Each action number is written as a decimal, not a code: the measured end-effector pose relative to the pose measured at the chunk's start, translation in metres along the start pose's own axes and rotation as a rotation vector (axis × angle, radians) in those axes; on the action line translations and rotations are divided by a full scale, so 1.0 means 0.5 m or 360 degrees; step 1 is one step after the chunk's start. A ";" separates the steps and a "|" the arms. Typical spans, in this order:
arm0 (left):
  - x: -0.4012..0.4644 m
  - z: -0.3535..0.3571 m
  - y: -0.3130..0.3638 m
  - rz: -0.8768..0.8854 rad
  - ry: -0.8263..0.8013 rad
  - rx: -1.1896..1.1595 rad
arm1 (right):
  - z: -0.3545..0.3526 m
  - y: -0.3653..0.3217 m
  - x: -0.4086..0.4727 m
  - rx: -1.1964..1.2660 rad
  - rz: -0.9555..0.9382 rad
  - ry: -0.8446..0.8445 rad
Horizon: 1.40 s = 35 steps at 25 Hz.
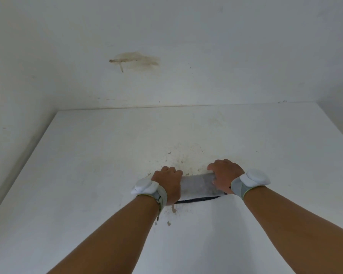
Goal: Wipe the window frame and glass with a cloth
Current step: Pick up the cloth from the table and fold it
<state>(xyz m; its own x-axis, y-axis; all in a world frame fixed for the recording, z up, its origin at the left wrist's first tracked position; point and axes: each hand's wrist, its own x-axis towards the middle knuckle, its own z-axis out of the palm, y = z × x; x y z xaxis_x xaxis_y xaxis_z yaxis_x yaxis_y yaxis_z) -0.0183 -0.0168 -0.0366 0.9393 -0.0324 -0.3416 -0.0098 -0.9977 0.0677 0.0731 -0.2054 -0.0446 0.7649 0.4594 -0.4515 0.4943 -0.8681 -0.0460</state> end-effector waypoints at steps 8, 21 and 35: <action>0.020 -0.039 -0.085 -0.0038 -0.0238 0.0100 | -0.053 0.002 -0.015 0.0055 -0.0118 0.0052; -0.128 0.103 -0.077 0.0260 0.0244 0.0159 | 0.060 0.017 -0.093 0.0142 -0.0329 0.0289; -0.075 0.061 0.019 0.0203 -0.0061 -0.0065 | 0.031 -0.029 -0.026 0.0633 0.0421 0.0034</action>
<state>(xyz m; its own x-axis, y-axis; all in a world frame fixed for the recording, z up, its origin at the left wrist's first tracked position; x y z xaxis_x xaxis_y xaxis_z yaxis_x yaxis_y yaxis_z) -0.0642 -0.0270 -0.0517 0.9176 -0.1618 -0.3630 -0.1134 -0.9820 0.1509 0.0497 -0.2019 -0.0522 0.8534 0.2130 -0.4757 0.0879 -0.9585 -0.2713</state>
